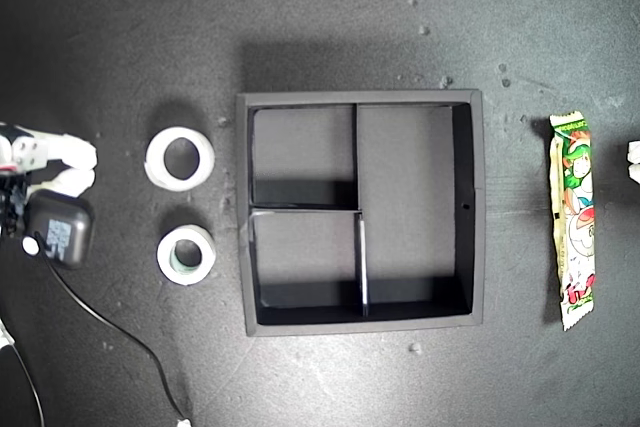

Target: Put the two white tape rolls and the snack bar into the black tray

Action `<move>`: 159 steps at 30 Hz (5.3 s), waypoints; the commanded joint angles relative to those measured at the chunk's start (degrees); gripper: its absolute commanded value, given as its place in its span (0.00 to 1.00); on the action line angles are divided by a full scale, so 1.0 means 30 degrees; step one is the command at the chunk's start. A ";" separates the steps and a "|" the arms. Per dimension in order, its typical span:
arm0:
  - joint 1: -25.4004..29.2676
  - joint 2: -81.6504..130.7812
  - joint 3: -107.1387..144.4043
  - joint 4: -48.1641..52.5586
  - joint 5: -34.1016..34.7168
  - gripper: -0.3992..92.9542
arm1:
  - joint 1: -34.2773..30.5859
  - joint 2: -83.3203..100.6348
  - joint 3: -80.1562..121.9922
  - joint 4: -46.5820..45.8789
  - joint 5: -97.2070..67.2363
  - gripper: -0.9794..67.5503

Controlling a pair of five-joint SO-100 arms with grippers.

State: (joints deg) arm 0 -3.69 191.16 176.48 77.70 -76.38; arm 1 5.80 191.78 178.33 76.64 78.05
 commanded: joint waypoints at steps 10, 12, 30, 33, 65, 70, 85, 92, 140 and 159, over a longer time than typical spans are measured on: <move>0.0117 0.0967 0.1113 0.0732 0.0000 0.01 | -0.0088 0.0059 0.0234 0.0059 -0.1904 0.04; 0.0117 0.0967 0.1113 0.0732 0.0000 0.01 | -0.0088 0.0059 0.0234 0.0059 -0.1904 0.04; -0.0205 0.0967 0.1113 0.0703 0.1230 0.01 | 0.0908 0.0059 0.0234 -0.0088 -0.2021 0.05; -0.0322 0.0967 0.1113 0.0645 0.1201 0.04 | 0.1113 0.0059 0.0234 -0.0410 -0.1963 0.01; 0.0205 -0.1201 -0.1875 -1.3506 0.5508 0.10 | 0.3457 -0.0205 -0.2490 -1.6055 -0.8936 0.11; 0.1377 -1.1396 -0.8965 -1.1924 0.6563 0.14 | 0.2812 -0.2139 -0.6123 -1.4238 -1.0518 0.18; 0.2695 -2.4844 -1.8428 -0.6855 0.5684 0.14 | -0.1875 -2.5957 -2.7715 -0.0264 -1.4795 0.21; 0.2754 -2.6221 -1.8193 -0.7354 0.5303 0.14 | -0.3193 -2.6133 -2.6777 0.1465 -1.4414 0.20; 0.2344 -4.6172 -5.5283 0.9141 1.0605 0.00 | -0.7852 -3.2666 -2.4082 0.0527 -1.5205 0.12; 0.1670 -4.9629 -5.3643 0.9141 0.8789 0.00 | -0.5977 -3.9287 -4.1865 0.0586 -2.3350 0.13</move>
State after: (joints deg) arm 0 1.76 41.31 17.40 103.97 -49.83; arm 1 -13.89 79.80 63.28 79.45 11.07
